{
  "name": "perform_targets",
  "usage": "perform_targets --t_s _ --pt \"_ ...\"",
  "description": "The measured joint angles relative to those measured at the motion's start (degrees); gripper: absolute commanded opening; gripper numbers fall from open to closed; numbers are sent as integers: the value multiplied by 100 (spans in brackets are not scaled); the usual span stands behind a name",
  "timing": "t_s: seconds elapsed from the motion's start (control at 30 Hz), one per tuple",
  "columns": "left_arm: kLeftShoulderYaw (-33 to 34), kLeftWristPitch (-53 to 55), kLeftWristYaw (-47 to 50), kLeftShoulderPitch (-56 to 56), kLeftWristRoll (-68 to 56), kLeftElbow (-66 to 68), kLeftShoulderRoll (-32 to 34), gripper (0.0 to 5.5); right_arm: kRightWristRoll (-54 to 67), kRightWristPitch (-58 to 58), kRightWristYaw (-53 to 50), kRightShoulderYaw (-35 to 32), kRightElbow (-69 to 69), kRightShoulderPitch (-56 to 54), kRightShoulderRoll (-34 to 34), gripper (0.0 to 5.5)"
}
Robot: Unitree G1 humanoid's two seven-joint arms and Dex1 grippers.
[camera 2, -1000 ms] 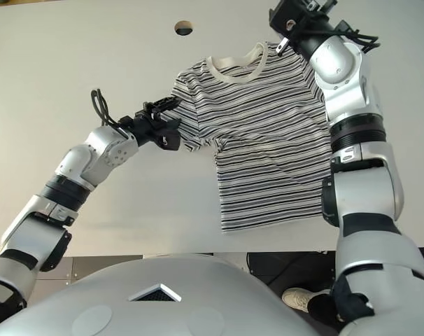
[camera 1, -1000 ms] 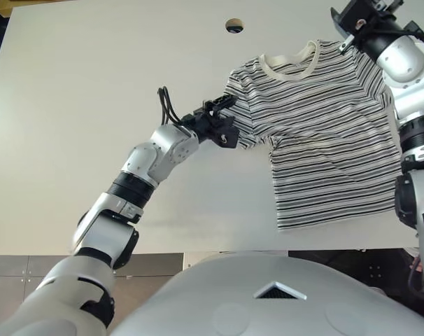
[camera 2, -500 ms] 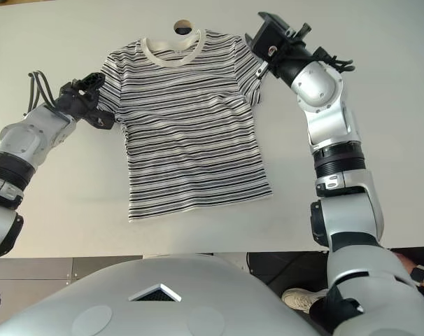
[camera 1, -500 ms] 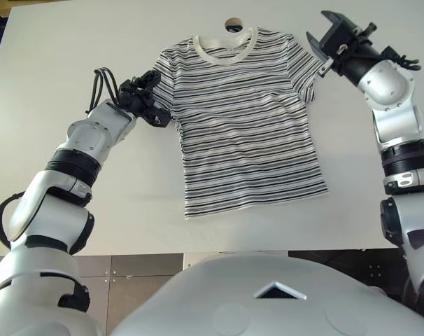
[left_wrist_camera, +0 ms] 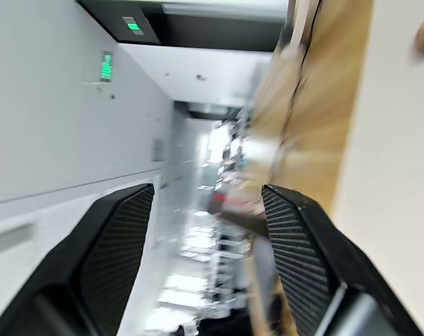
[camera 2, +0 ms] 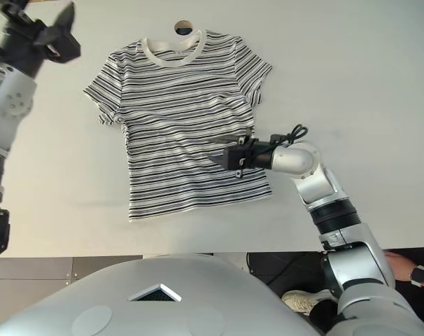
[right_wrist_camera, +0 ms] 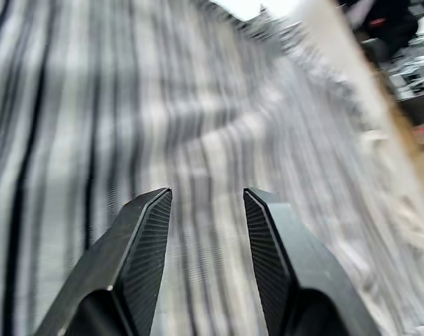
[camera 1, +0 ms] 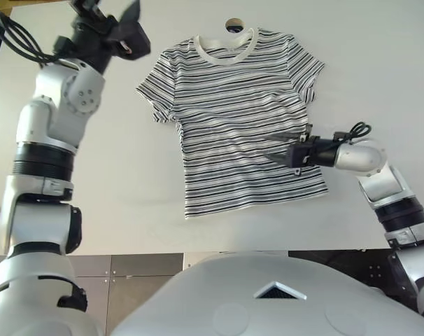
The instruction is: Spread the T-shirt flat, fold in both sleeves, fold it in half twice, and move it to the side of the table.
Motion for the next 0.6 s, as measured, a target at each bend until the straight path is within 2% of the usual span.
perform_targets --t_s 0.13,0.33,0.47,0.6 --pt "142 74 -307 144 -497 -232 -241 290 -52 -89 241 173 -153 -23 -143 189" --pt "358 223 -620 288 -869 -376 -411 290 879 18 1353 275 -927 587 -985 189" --pt "486 309 -768 350 -1079 -438 -498 290 975 179 1480 231 -1141 676 -1128 189" --pt "824 717 -1304 609 -1919 -551 -711 290 1422 316 1424 -112 -1302 665 -1065 189"
